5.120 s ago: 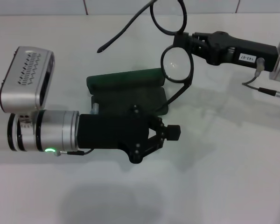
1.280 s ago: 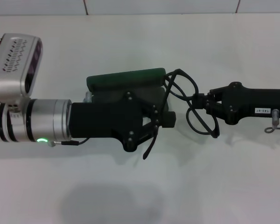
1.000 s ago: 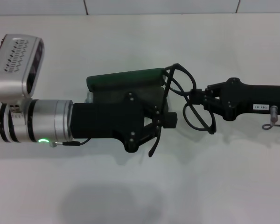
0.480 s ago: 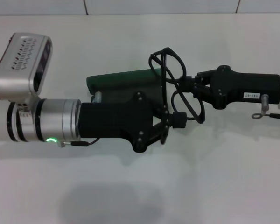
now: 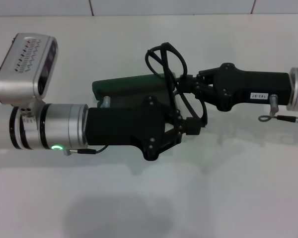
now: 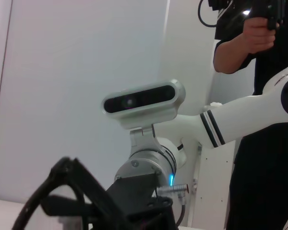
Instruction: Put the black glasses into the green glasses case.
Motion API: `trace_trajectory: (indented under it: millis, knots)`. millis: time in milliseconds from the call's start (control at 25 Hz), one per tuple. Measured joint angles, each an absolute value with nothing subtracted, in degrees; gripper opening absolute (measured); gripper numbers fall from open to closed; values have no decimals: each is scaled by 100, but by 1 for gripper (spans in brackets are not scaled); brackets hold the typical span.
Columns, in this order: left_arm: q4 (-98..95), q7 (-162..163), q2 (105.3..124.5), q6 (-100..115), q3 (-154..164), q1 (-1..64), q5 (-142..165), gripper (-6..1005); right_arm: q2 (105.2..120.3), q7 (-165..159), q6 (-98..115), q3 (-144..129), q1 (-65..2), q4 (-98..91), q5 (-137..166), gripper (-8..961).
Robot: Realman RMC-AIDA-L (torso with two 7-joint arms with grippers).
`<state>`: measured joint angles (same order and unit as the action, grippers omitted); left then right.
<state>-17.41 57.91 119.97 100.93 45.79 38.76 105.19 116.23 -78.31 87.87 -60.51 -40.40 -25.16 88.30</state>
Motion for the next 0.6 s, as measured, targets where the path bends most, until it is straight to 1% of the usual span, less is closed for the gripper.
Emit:
trace_trajectory:
  millis: [600]
  knots:
    - [-1740, 5786, 12008, 10063, 4572, 3891, 10521, 17, 11619, -7831, 8980, -6197, -4097, -2513, 8605, 63]
